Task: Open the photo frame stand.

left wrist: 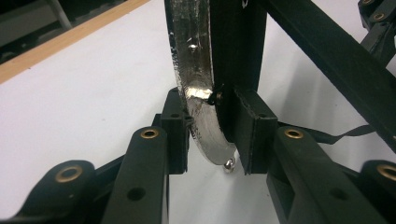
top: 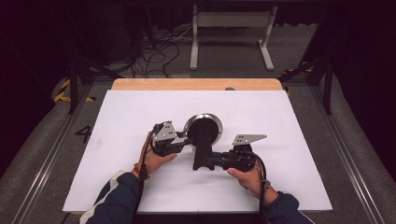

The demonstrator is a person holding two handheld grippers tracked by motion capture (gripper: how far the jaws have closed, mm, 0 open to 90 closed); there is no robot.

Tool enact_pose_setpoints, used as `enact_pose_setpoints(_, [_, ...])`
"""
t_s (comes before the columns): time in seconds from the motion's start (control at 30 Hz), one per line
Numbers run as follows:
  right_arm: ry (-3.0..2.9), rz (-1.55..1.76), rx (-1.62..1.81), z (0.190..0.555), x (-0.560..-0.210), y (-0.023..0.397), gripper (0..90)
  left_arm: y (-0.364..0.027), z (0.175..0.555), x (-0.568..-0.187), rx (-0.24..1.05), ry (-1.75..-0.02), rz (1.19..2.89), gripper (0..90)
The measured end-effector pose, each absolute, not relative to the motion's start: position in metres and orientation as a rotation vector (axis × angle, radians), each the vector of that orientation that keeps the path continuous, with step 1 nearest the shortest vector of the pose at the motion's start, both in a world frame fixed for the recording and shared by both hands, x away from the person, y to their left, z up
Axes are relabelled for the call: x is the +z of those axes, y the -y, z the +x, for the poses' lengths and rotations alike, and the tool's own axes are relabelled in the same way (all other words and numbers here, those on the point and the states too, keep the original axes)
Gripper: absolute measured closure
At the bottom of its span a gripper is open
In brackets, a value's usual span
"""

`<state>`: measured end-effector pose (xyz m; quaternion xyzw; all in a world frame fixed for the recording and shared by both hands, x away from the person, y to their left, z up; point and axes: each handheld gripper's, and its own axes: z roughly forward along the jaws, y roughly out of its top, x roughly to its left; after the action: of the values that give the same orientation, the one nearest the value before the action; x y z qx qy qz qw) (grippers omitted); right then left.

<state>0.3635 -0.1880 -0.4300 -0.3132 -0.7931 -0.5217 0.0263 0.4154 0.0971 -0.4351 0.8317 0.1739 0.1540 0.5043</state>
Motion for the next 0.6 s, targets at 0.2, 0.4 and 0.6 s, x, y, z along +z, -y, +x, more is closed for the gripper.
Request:
enact_pose_setpoints(0.2, [2.472,-0.973,-1.603,0.3650,-0.4318,0.1888,70.3,-0.0950,0.4126,-0.4352,0.431,-0.406,2.006,68.9])
enact_pose_setpoints(0.4, [2.477,-0.983,-1.598,0.3662,-0.4328,0.1900,70.5,-0.0942,0.4108,-0.4352,0.456,-0.401,2.003,69.7])
enact_pose_setpoints(0.6, [2.485,-1.003,-1.596,0.3682,-0.4343,0.1896,70.8,-0.0933,0.4099,-0.4352,0.489,-0.402,2.004,69.9])
